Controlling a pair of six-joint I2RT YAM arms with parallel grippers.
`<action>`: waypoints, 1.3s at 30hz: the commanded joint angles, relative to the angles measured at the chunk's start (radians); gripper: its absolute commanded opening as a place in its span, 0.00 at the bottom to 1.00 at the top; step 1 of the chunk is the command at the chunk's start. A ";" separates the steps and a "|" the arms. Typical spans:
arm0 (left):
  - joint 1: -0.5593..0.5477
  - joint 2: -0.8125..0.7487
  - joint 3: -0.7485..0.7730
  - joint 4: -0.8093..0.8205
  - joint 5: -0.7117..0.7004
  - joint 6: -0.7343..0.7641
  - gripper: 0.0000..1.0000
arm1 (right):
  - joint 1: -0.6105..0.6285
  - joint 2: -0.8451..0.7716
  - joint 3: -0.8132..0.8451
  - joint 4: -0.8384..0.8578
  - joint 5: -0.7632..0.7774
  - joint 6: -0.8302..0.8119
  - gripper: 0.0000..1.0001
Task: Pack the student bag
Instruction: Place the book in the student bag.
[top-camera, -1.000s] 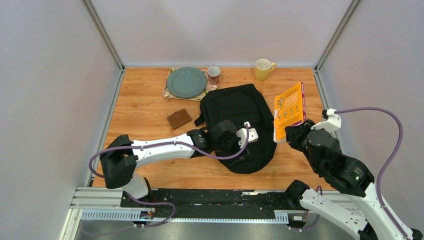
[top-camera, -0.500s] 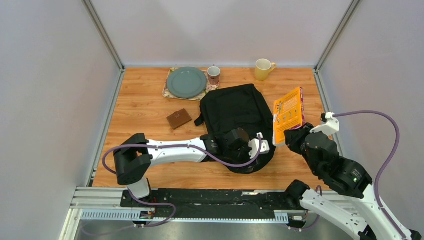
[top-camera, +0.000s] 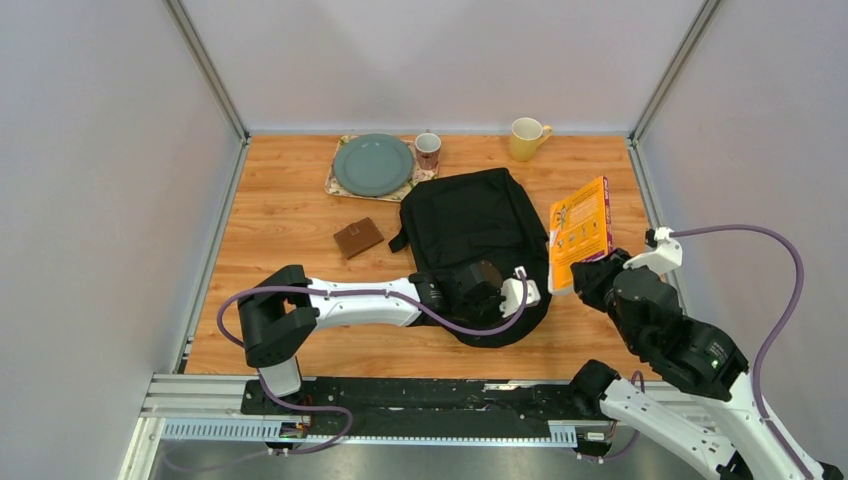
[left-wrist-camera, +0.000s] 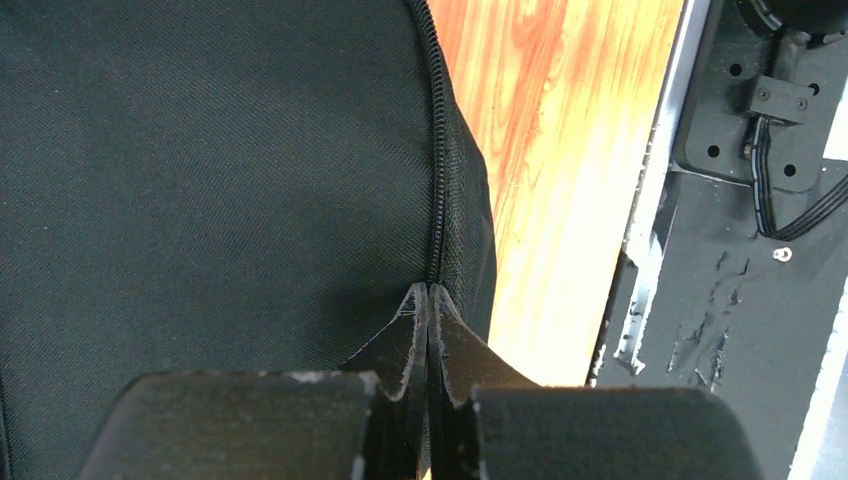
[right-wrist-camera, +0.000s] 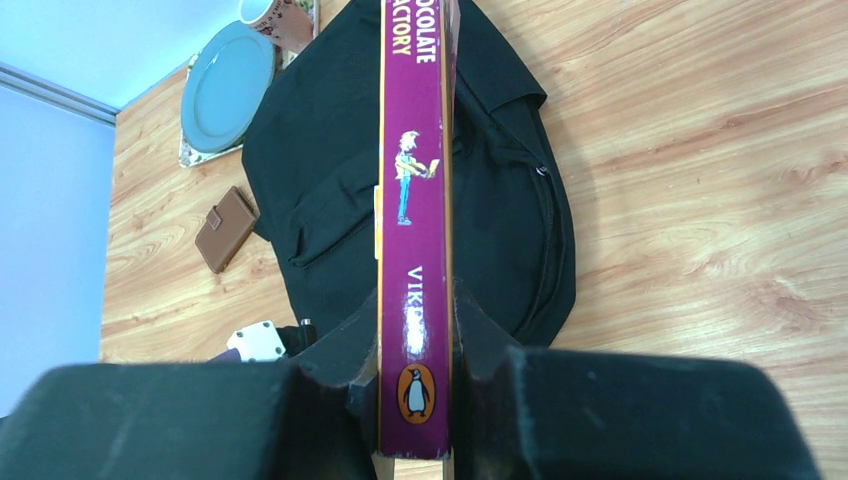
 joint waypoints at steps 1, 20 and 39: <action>-0.007 -0.027 0.031 0.035 -0.034 0.000 0.00 | -0.005 -0.020 0.005 0.030 0.037 0.022 0.00; -0.122 -0.069 -0.115 0.288 -0.261 0.104 0.58 | -0.004 -0.049 0.005 -0.005 0.049 0.042 0.00; -0.140 -0.022 -0.103 0.306 -0.389 0.183 0.50 | -0.005 -0.074 0.000 -0.020 0.048 0.057 0.00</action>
